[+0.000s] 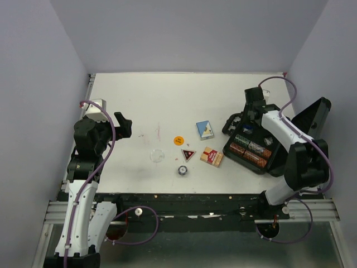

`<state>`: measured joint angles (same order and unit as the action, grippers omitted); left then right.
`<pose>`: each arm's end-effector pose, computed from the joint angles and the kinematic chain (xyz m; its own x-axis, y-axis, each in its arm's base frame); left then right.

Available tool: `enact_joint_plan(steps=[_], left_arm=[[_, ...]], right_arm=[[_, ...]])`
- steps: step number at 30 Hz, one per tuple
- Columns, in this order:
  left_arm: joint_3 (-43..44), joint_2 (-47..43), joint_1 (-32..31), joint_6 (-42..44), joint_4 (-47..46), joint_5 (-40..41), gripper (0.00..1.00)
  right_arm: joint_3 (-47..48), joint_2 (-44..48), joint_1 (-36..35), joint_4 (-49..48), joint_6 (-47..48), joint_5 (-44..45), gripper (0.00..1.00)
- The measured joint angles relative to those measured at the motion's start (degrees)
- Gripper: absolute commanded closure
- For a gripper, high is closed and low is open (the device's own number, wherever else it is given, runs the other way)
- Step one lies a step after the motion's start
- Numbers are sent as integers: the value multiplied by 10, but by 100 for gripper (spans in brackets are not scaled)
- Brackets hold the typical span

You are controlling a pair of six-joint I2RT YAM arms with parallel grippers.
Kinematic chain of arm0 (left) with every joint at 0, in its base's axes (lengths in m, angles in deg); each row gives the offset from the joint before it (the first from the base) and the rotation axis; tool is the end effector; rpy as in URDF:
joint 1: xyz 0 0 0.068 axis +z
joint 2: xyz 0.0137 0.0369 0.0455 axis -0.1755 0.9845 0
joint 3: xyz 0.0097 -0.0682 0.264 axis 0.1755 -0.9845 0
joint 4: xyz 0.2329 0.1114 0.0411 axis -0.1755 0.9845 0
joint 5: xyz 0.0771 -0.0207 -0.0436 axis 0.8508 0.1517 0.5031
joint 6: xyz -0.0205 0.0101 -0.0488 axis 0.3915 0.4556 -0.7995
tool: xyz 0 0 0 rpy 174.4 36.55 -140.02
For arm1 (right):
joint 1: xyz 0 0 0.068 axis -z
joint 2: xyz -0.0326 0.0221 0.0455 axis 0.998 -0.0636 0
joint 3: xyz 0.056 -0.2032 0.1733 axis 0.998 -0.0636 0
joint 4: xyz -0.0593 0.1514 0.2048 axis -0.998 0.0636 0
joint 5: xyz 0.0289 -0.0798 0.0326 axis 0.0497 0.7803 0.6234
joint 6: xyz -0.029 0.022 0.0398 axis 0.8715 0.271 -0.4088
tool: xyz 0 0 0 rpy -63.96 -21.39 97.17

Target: Pack up texas hold em set

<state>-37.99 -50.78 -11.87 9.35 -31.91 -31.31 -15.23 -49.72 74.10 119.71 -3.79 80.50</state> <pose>0.1527 -0.0103 0.3453 -0.3007 -0.2677 -0.9154 0.1009 0.9455 -0.3096 0.3262 0.0572 0.2420 -0.7418 0.2145 -0.6354 0.3281 0.9424 -0.0649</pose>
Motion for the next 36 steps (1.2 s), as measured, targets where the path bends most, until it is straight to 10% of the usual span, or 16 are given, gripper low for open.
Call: enact_joint_plan(steps=[36], left_arm=[[0,9,-1,0,0,1,1]], right_arm=[[-34,-58,49,-58,39,-52,50]])
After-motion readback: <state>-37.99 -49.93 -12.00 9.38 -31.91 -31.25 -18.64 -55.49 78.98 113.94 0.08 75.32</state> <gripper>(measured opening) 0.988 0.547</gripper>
